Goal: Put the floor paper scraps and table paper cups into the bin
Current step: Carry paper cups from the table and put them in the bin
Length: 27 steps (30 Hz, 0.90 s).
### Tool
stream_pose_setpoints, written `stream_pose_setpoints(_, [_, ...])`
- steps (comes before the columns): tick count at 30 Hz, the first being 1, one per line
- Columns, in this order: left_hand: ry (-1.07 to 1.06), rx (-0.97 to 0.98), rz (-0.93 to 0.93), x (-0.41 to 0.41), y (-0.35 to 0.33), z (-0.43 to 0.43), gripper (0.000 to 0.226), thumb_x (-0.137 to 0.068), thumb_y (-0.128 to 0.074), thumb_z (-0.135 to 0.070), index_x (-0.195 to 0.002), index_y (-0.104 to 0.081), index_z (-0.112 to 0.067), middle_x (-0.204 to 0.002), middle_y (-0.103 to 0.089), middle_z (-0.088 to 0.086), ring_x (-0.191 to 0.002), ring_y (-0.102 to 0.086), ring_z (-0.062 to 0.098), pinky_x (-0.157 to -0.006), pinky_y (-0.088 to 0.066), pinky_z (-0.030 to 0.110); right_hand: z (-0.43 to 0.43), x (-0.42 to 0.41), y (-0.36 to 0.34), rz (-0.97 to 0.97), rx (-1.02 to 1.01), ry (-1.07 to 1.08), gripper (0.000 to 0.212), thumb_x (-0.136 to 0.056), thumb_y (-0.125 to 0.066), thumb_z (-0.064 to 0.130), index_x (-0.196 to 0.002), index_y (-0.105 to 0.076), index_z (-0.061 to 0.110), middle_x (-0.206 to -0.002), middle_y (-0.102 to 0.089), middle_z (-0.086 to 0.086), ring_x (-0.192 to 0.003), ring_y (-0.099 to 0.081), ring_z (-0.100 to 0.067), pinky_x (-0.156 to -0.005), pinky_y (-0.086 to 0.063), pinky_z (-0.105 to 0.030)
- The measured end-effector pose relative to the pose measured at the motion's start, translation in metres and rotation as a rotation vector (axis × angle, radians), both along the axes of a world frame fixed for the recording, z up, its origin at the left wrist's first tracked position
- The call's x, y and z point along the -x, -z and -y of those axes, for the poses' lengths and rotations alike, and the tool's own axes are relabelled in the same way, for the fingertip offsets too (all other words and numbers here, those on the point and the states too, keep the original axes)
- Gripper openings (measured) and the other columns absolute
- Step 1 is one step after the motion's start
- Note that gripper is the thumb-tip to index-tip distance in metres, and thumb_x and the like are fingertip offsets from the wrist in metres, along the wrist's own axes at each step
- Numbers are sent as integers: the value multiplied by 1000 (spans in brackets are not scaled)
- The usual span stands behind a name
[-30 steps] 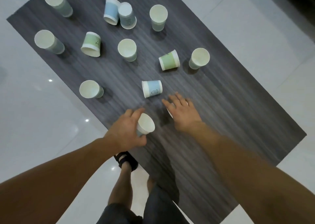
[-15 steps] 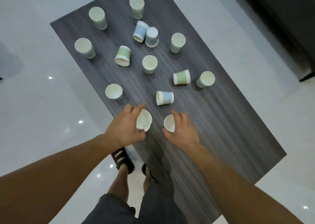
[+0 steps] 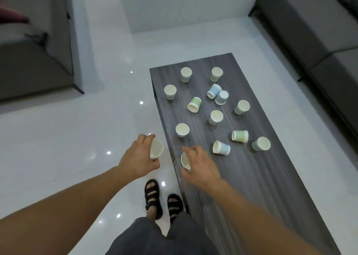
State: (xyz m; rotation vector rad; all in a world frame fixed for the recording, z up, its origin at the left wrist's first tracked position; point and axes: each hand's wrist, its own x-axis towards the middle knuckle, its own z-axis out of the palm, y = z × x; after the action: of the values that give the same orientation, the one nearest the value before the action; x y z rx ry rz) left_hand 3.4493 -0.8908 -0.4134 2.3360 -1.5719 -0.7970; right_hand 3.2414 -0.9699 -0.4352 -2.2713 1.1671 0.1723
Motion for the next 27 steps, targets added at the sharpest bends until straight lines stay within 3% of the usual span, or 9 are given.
stream_pose_setpoints(8, [-485, 13, 42, -17, -37, -132, 75, -73, -68, -37, -141, -35, -27, -130, -39, 0, -108, -50, 20, -84, -47, 31, -44, -78, -21, 60, 42, -480, 68, -84, -55, 43, -145, -30, 27, -138, -34, 1, -123, -39, -22, -94, -46, -37])
stream_pose_setpoints(14, [-887, 67, 87, 2, -56, -252, 75, -74, -68, -37, -141, -35, -24, -133, -38, 0, -112, -50, 22, -85, -46, 31, -124, -129, -44, 68, 55, -845, 68, -86, -54, 42, -147, -30, 25, -141, -31, 1, -125, -37, -21, -91, -45, -34])
stream_pose_setpoints(21, [-1280, 155, 122, 55, -69, -405, 77, -74, -69, -36, -141, -35, -25, -134, -36, -2, -112, -50, 21, -84, -45, 28, -264, -161, -71, 87, 127, -1187, 66, -85, -54, 41, -145, -31, 26, -137, -34, 2, -121, -39, -21, -86, -47, -33])
stream_pose_setpoints(27, [-1570, 213, 155, 133, -76, -563, 76, -75, -68, -37, -142, -33, -25, -136, -34, -4, -114, -48, 20, -88, -45, 29, -441, -146, -88, 149, 178, -1441, 67, -84, -55, 43, -145, -32, 26, -136, -36, 2, -121, -40, -21, -88, -48, -36])
